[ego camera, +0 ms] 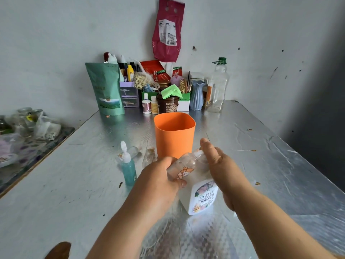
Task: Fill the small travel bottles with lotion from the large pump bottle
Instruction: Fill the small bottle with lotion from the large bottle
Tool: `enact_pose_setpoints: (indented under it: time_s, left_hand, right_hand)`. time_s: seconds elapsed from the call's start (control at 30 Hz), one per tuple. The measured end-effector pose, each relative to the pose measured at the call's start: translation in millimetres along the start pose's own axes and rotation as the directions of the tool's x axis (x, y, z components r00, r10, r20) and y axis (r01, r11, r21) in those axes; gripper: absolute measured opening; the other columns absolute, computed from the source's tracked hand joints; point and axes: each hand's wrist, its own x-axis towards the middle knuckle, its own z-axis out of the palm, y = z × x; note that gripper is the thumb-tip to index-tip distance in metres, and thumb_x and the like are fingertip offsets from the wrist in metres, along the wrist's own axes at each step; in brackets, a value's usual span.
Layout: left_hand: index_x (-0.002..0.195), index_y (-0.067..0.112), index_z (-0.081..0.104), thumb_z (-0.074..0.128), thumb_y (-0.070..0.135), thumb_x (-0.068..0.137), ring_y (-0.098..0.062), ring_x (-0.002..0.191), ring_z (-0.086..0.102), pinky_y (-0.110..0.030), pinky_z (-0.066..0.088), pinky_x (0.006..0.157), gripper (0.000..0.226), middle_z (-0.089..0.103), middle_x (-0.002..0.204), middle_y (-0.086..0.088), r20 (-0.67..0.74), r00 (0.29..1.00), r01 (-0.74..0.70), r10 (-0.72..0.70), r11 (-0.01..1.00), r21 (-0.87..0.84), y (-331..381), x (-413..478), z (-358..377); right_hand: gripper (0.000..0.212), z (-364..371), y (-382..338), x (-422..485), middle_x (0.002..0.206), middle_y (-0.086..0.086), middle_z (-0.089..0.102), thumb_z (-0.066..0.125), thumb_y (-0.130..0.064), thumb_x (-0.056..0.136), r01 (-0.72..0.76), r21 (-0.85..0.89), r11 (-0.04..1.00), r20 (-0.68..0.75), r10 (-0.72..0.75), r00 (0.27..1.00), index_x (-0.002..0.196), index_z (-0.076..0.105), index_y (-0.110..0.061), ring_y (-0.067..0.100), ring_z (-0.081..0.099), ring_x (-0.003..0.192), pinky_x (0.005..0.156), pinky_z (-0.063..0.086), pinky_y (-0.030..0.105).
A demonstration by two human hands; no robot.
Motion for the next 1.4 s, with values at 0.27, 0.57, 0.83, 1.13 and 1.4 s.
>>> enact_pose_setpoints:
  time_s: [0.27, 0.57, 0.83, 1.13, 1.4]
  left_hand:
    - [0.098, 0.028, 0.062, 0.072, 0.023, 0.084, -0.004, 0.070, 0.059, -0.017, 0.036, 0.053, 0.018, 0.066, 0.085, 0.012, -0.012, 1.000, -0.004, 0.005, 1.000, 0.012, 3, -3, -3]
    - [0.099, 0.027, 0.062, 0.074, 0.020, 0.082, 0.000, 0.076, 0.062, -0.013, 0.041, 0.057, 0.022, 0.068, 0.088, 0.014, -0.002, 1.000, -0.011, 0.011, 0.999, -0.037, 3, -1, -1]
    - [0.098, 0.028, 0.063, 0.075, 0.018, 0.082, 0.012, 0.072, 0.059, -0.005, 0.039, 0.055, 0.022, 0.067, 0.085, 0.022, 0.012, 1.000, -0.015, 0.015, 0.998, -0.062, -2, -1, 2]
    - [0.101, 0.025, 0.062, 0.073, 0.019, 0.084, 0.003, 0.076, 0.060, -0.009, 0.039, 0.055, 0.021, 0.066, 0.088, 0.016, -0.003, 1.000, -0.006, 0.006, 1.000, -0.017, 2, -3, 1]
    - [0.098, 0.025, 0.062, 0.073, 0.020, 0.083, -0.006, 0.074, 0.064, -0.013, 0.042, 0.055, 0.019, 0.068, 0.086, 0.009, -0.013, 1.000, -0.005, 0.004, 1.000, -0.016, 6, -5, -1]
  right_hand:
    - [0.054, -6, -15, -5, 0.087, 0.006, 0.069, 0.046, -0.062, 0.089, -0.063, -0.038, 0.997, 0.026, 0.064, 0.998, 0.096, 0.064, -0.011, 0.017, 0.063, 0.078, 0.061, 0.040, 0.027]
    - [0.061, -4, -15, -5, 0.091, 0.008, 0.070, 0.047, -0.066, 0.086, -0.082, -0.012, 0.997, 0.030, 0.083, 0.996, 0.104, 0.064, -0.010, 0.020, 0.066, 0.082, 0.063, 0.043, 0.029]
    - [0.060, -4, -4, -4, 0.094, 0.005, 0.071, 0.047, -0.069, 0.084, -0.032, -0.018, 0.999, -0.002, 0.032, 0.999, 0.102, 0.064, -0.014, 0.021, 0.066, 0.090, 0.068, 0.044, 0.030]
    - [0.068, -3, -6, -2, 0.098, 0.008, 0.071, 0.048, -0.072, 0.081, -0.062, -0.021, 0.998, 0.012, 0.062, 0.998, 0.107, 0.062, -0.011, 0.025, 0.066, 0.093, 0.074, 0.046, 0.035]
    - [0.064, -4, -16, -7, 0.098, 0.013, 0.073, 0.047, -0.067, 0.086, -0.088, -0.005, 0.996, 0.055, 0.088, 0.995, 0.104, 0.066, -0.009, 0.026, 0.069, 0.090, 0.065, 0.047, 0.030]
